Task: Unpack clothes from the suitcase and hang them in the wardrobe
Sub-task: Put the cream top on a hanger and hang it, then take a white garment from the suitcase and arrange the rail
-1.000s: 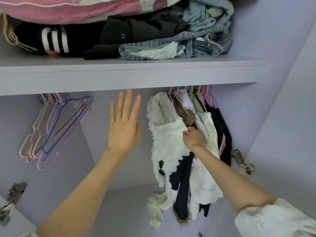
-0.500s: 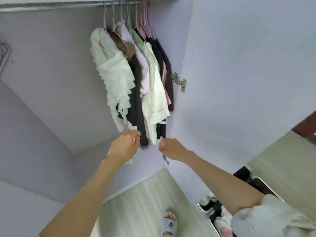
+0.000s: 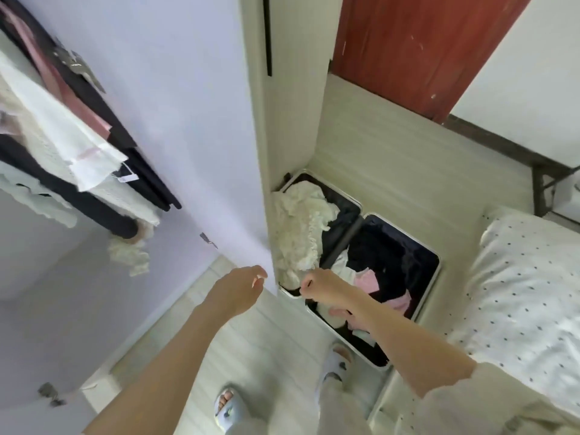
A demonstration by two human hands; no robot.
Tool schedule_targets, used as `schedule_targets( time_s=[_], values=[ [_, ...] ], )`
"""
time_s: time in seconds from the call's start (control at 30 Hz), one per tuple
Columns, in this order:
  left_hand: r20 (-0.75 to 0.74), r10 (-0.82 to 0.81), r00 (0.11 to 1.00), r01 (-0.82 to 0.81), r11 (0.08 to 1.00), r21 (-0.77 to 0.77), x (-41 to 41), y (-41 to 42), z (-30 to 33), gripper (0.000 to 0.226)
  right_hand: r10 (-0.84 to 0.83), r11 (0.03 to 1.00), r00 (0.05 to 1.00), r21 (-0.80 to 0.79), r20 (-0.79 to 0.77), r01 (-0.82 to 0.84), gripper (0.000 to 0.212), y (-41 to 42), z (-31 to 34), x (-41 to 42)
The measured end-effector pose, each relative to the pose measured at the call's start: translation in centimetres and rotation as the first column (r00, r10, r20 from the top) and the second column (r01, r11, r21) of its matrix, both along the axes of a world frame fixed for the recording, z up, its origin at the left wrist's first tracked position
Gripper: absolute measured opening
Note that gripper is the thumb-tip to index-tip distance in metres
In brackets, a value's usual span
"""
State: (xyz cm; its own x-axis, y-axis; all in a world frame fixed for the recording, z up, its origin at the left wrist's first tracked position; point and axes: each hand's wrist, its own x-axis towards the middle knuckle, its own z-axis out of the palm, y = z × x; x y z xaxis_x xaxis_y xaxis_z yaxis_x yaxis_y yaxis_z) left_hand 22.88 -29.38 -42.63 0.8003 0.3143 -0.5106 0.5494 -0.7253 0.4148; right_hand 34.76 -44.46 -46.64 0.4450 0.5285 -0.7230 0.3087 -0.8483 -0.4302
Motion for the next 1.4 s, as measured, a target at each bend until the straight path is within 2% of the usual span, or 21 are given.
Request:
schedule_targets(
  time_s=[0.1,0.2,0.37,0.5,0.73,0.83,0.97,1.03,1.07,1.13,1.2,1.27,1.33,1.4],
  values=[
    [-0.03,-0.066,0.997,0.064,0.996,-0.06,5.1,-5.5,-3.4,0.031,-0.098,0.995,0.995,0.0,-0.015,0.098,0.029,-5.2,-3.3,5.0],
    [-0.073,-0.121,0.99,0.113,0.988,-0.106,9.3,-9.1,-7.8,0.033,-0.161,0.987,0.987,0.006,0.013,0.161,0.019,-9.2,-7.8,9.2],
    [-0.137,-0.088,0.987,0.07,0.989,-0.129,14.2,-10.8,-17.9,0.035,-0.313,0.949,0.949,-0.059,-0.048,0.31,0.023,-13.1,-17.5,13.7],
    [-0.204,-0.167,0.965,0.149,0.984,-0.097,17.3,-10.9,-30.1,0.041,-0.322,0.939,0.946,-0.133,-0.02,0.317,0.036,-15.2,-28.6,16.0],
    [-0.157,-0.358,0.92,0.373,0.925,0.079,22.5,-11.2,-50.8,0.051,-0.377,0.911,0.924,-0.211,-0.071,0.355,0.031,-15.4,-50.4,19.7],
    [-0.136,-0.373,0.918,0.389,0.913,0.123,24.6,-11.4,-58.3,0.062,-0.449,0.871,0.893,-0.24,-0.033,0.429,0.043,-14.2,-58.5,21.1],
    [-0.066,-0.317,0.946,0.323,0.931,0.17,25.3,-11.7,-64.9,0.067,-0.619,0.738,0.78,-0.269,0.095,0.618,0.082,-12.4,-66.2,21.4],
    [-0.048,-0.287,0.957,0.291,0.943,0.163,25.0,-11.9,-66.6,0.069,-0.654,0.694,0.742,-0.273,0.149,0.667,0.088,-11.8,-67.9,21.3],
    [-0.034,-0.287,0.957,0.289,0.946,0.149,24.8,-11.8,-67.4,0.071,-0.655,0.685,0.733,-0.267,0.183,0.678,0.081,-11.6,-68.6,21.4],
    [-0.02,-0.28,0.96,0.281,0.952,0.123,24.6,-11.7,-67.7,0.075,-0.631,0.704,0.746,-0.247,0.214,0.666,0.053,-11.5,-68.6,21.9],
    [-0.057,-0.278,0.959,0.282,0.953,0.106,24.6,-11.3,-67.3,0.075,-0.655,0.718,0.741,-0.185,0.146,0.671,0.03,-11.3,-67.7,22.0],
    [-0.118,-0.27,0.956,0.278,0.959,0.056,25.1,-11.2,-65.5,0.072,-0.708,0.697,0.705,-0.114,0.045,0.708,0.03,-11.3,-65.3,22.2],
    [-0.176,-0.263,0.949,0.27,0.963,0.016,25.2,-11.2,-63.7,0.065,-0.799,0.601,0.601,-0.058,-0.027,0.797,0.037,-11.5,-62.6,22.2],
    [-0.228,-0.275,0.934,0.279,0.96,-0.013,25.5,-11.5,-60.5,0.057,-0.841,0.538,0.536,-0.021,-0.069,0.842,0.037,-12.3,-58.7,22.5]
  ],
)
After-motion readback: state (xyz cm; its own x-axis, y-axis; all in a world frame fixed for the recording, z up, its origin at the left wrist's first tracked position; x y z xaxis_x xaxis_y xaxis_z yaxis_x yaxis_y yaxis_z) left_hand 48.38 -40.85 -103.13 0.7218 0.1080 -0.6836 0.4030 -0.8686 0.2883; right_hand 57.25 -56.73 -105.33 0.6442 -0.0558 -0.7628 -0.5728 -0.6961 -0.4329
